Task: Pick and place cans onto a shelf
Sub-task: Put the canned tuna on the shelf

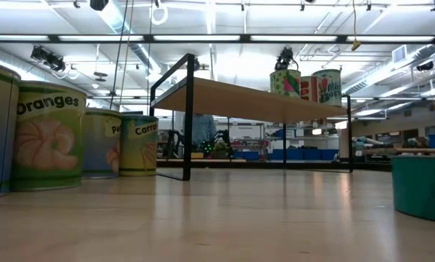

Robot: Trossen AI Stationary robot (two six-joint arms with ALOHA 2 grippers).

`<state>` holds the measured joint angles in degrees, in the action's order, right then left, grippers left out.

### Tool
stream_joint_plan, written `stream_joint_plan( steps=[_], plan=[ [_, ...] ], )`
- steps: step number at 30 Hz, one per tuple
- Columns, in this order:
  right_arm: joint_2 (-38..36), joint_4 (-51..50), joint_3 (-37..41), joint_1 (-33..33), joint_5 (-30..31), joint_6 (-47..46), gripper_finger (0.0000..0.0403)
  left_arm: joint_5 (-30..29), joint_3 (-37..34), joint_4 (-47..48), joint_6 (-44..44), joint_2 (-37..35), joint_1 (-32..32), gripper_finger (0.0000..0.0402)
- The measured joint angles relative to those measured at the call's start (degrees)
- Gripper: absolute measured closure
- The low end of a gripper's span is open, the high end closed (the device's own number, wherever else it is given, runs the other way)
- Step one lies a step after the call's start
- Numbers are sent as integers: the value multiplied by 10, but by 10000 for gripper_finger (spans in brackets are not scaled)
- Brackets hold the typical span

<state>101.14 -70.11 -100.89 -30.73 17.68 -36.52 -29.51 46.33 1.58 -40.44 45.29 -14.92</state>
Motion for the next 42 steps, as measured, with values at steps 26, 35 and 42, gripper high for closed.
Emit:
stream_joint_plan(
  steps=[26, 35, 42],
  plan=[
    [1, 419, 322, -48, -69, 67, 39, 58, 0, 0, -70, 42, 0, 115],
    [1, 417, 354, -52, -107, 87, 33, 58, 0, 14, -69, 42, 0, 115],
    [1, 450, 380, -60, -99, 160, 29, 58, 0, 18, -68, 42, 0, 115]
  ],
)
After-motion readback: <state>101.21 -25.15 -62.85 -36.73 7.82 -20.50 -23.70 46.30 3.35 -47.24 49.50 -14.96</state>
